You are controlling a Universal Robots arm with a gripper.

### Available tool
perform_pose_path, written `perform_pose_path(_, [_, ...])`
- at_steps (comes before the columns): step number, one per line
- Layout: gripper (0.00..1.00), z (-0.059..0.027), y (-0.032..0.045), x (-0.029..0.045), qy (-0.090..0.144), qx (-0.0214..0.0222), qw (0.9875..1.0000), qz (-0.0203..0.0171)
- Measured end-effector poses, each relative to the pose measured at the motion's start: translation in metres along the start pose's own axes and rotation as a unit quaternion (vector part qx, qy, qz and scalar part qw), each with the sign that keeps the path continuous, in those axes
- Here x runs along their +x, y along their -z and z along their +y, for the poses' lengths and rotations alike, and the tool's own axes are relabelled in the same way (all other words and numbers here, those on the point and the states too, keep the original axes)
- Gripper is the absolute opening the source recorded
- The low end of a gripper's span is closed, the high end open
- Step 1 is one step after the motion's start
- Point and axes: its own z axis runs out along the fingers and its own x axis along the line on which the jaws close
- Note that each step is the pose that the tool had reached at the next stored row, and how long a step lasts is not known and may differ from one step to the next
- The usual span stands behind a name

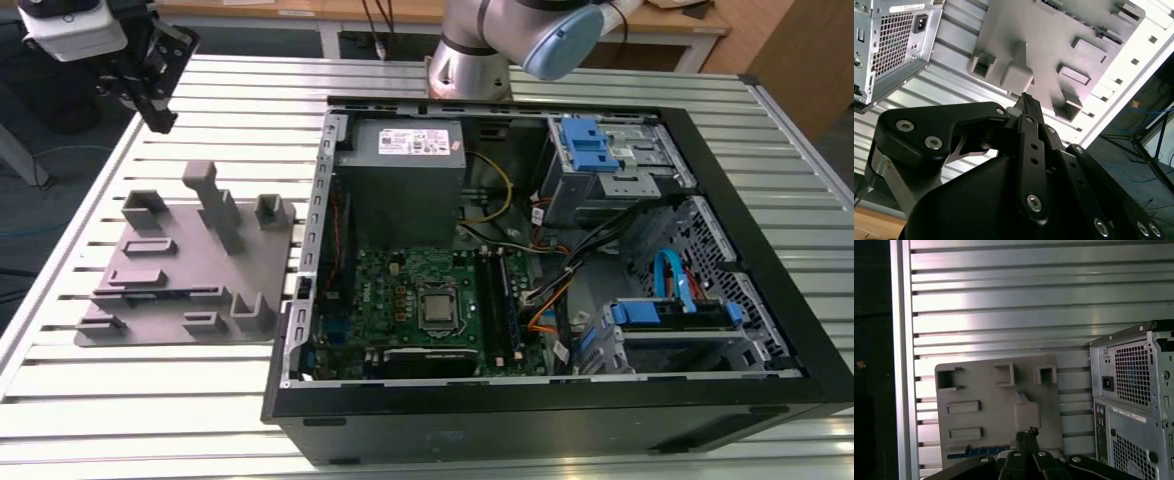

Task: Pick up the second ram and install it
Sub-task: 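Reach for the second ram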

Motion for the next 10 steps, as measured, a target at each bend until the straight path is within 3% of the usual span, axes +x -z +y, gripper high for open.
perform_pose_path(10, [0.07,-0.0037,-0.0046,0.0216,0.0,0.0003,1.0,-0.0001])
